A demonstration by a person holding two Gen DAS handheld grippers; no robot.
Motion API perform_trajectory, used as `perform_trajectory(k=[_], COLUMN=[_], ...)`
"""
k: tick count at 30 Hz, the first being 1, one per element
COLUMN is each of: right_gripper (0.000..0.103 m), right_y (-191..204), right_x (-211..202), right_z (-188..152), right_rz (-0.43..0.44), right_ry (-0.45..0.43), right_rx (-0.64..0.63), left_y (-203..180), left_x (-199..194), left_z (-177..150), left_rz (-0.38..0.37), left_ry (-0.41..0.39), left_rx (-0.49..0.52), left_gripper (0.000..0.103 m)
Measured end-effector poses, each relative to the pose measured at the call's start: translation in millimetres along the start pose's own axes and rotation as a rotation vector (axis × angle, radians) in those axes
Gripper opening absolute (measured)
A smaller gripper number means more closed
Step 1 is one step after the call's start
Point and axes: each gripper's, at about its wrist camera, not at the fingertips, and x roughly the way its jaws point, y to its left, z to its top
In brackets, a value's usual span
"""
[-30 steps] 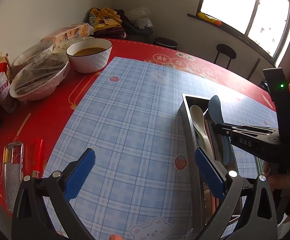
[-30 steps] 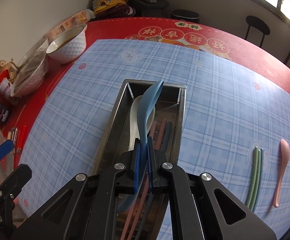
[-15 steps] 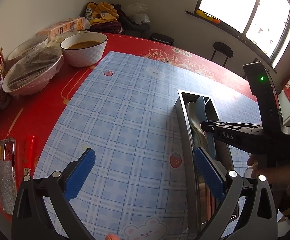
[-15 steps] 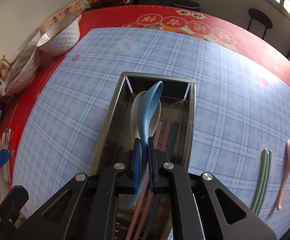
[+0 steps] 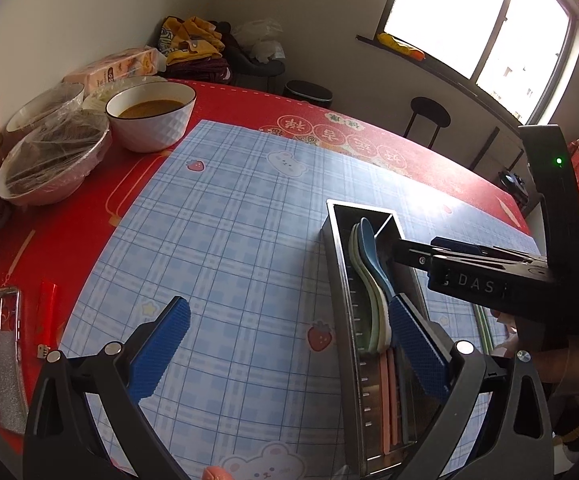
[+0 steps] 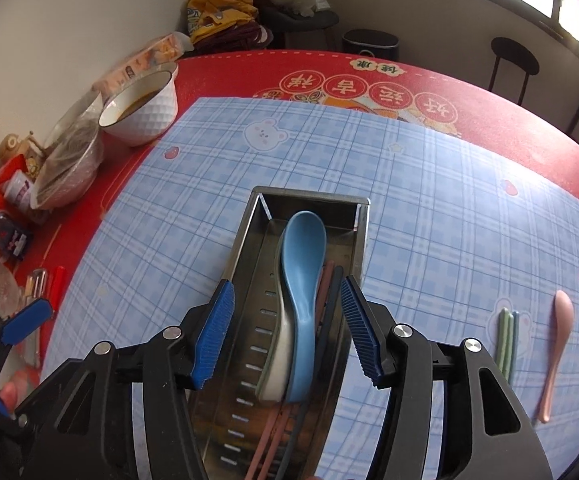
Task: Organize utensils
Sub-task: 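Lower the blue spoon into the steel tray and open the right gripper, then reach the open left gripper toward the green chopsticks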
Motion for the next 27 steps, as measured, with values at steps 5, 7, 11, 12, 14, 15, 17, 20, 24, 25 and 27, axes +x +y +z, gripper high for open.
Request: perform_trajectory(k=[5, 7, 11, 12, 14, 15, 17, 20, 24, 25, 27], right_gripper=[0.087, 0.087, 0.087, 0.087, 0.087, 0.087, 0.087, 0.088, 0.088, 0.088, 0.088], right_y=[-22.1, -31.8, -54.6, -59.9, -71.8, -77.9, -90.2, -109.2, -137.8, -144.5, -158.3], right_x=[-45.8, -63.4, -96.4, -105.0, -123.2, -131.7, -147.0, -164.8, -181.8, -185.0, -191.0], right_z=[-4.0, -7.8, -18.2, -21.4, -29.2, -33.3, -41.0, -53.8, -72.4, -77.3, -86.4], right_rz=[0.014, 0.012, -0.008, -0.014, -0.026, -0.032, -0.045, -0.06, -0.09, -0.095, -0.102], right_ry=[-0.125, -0.17, -0.238, -0.26, -0.317, -0.341, -0.37, -0.401, -0.427, -0.428, -0.43], right_rx=[0.035, 0.052, 0.093, 0.102, 0.116, 0.121, 0.135, 0.167, 0.221, 0.235, 0.257], left_y=[-13.1, -19.8, -37.1, -42.7, -54.2, -60.2, -72.1, -92.1, -120.1, -128.0, -142.9], left_x=[-17.2, -23.8, -36.9, -40.2, -47.2, -50.9, -56.8, -62.8, -63.1, -61.5, -56.4], left_z=[13.2, 17.6, 24.7, 26.2, 28.6, 29.7, 31.3, 31.2, 26.8, 25.4, 21.7], left_rz=[-0.013, -0.02, -0.026, -0.027, -0.026, -0.028, -0.037, -0.056, -0.083, -0.083, -0.086], left_ry=[-0.06, -0.079, -0.112, -0.122, -0.143, -0.154, -0.168, -0.18, -0.165, -0.155, -0.133], left_rx=[0.013, 0.02, 0.039, 0.046, 0.064, 0.072, 0.087, 0.115, 0.154, 0.164, 0.179], left_gripper=[0.097, 0.097, 0.097, 0.097, 0.097, 0.097, 0.097, 0.097, 0.097, 0.097, 0.097])
